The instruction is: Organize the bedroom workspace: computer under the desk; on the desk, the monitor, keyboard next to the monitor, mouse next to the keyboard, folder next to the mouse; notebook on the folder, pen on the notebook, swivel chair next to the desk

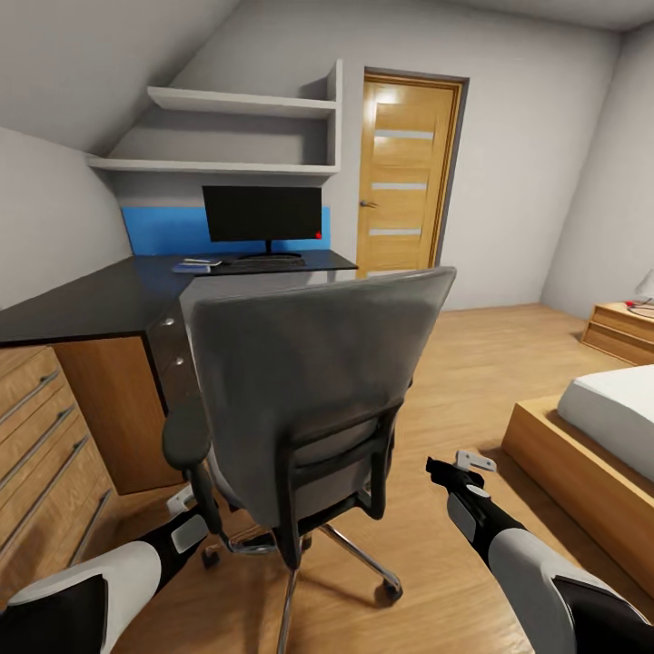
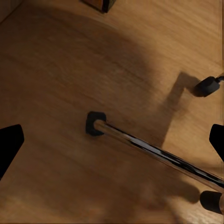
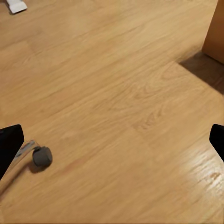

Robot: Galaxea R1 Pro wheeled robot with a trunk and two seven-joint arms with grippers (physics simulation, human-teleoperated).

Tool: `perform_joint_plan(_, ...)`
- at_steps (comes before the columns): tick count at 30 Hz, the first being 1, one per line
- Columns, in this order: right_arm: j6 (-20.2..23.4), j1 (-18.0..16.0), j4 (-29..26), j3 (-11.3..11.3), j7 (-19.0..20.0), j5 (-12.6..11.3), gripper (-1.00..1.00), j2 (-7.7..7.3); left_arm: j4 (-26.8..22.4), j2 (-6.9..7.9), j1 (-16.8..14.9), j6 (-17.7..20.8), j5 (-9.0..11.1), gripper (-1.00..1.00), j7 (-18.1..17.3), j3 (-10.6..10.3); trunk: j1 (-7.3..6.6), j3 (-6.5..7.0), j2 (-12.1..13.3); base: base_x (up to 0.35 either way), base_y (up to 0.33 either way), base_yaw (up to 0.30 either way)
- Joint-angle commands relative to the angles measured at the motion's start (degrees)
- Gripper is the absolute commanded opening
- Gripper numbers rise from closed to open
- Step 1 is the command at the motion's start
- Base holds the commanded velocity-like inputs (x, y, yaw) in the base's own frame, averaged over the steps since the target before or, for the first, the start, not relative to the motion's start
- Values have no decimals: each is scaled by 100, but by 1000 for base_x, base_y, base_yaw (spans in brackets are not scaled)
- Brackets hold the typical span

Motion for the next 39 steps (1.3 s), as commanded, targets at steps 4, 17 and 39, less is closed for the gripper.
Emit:
perform_joint_plan(4,-25,-4,6,1,-10,-16,100,0,-31,5,-2,-25,-95,100,42,-134,-1,-5,-2,192,-76,0)
perform_joint_plan(17,-25,-4,-2,1,-17,-14,100,0,-32,5,-2,-25,-178,100,42,-189,-1,-5,-2,68,-27,0)
perform_joint_plan(39,-23,-4,6,1,-18,-23,100,0,-32,11,-2,-21,-170,100,44,-188,-1,-5,-2,-189,59,0)
